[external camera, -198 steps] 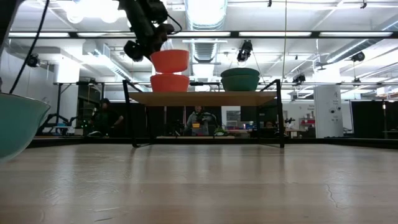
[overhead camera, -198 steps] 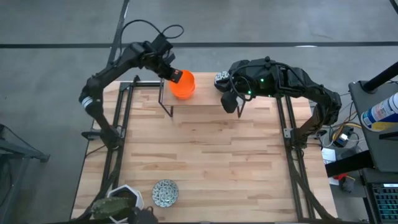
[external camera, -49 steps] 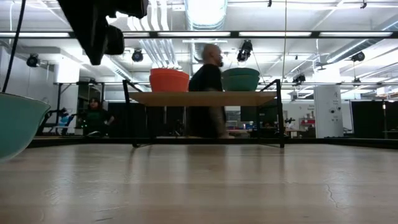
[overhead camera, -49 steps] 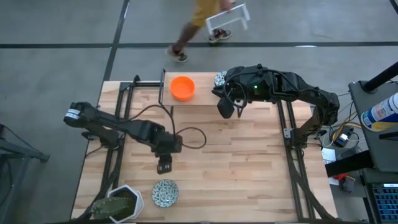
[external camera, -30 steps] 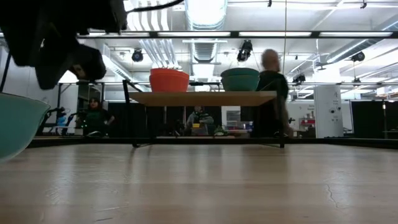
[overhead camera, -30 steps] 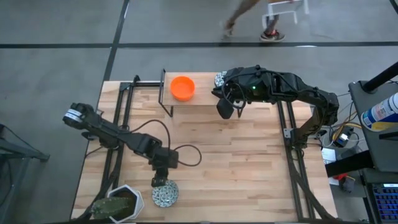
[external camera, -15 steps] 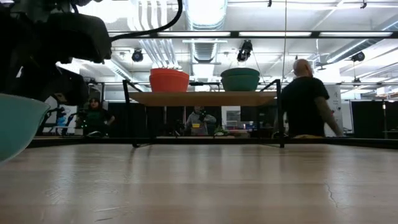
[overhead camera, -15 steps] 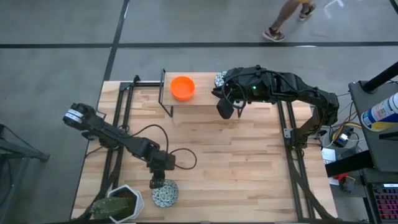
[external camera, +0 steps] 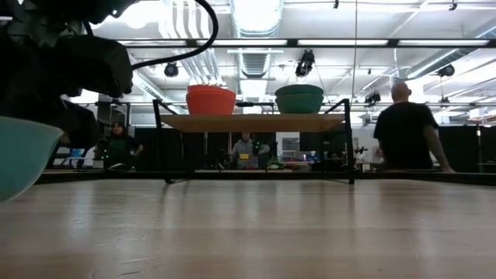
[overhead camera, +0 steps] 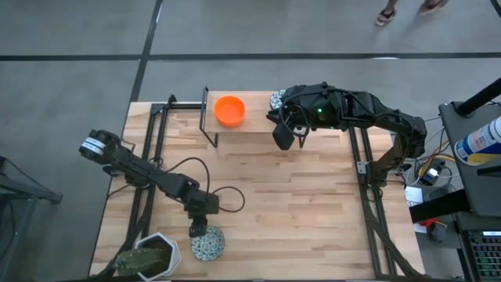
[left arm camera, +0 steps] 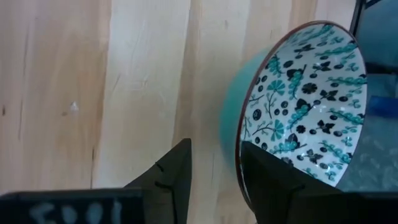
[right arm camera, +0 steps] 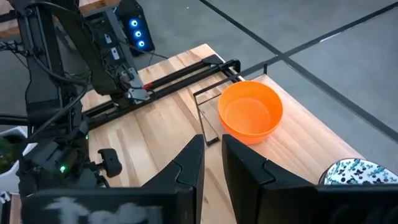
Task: Pick & Place Mini bowls
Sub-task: Stack the light blue patterned bowl on top of the light blue patterned bowls on the shelf
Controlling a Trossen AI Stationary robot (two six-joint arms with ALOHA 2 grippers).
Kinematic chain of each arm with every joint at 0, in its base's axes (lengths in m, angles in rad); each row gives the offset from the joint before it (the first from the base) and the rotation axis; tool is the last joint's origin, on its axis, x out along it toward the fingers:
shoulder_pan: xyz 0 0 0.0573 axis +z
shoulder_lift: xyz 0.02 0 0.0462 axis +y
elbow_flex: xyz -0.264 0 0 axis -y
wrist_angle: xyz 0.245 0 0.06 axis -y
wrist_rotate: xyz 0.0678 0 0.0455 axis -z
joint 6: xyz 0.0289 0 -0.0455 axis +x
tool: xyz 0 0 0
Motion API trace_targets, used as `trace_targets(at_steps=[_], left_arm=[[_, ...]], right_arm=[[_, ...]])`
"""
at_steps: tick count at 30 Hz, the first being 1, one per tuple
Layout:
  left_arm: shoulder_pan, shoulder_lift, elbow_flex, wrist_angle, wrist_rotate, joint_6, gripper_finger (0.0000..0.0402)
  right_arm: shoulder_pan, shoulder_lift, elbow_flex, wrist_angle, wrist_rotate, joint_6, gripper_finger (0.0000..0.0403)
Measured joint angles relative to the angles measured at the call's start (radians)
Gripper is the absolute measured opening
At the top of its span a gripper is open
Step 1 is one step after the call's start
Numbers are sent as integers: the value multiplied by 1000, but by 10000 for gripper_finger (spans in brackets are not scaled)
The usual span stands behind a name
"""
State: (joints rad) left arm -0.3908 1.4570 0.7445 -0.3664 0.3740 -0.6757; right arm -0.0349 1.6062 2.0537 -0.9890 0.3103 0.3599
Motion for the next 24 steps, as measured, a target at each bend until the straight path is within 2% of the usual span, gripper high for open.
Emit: trace_targets(at_steps=[6,15,20,24], left_arm=[[0,0,-10,19,2,-15,109],[1,0,-15,56,-3,-17,10],[9,0,-16,68,-4,-25,6],[38,0,-16,70,19,-27,4]], right_arm=[[0,0,0,0,0,0,52],[0,0,-1,0,0,0,52],[0,0,-1,0,-2,-13,52],[0,0,-1,4,-87,-109,52]])
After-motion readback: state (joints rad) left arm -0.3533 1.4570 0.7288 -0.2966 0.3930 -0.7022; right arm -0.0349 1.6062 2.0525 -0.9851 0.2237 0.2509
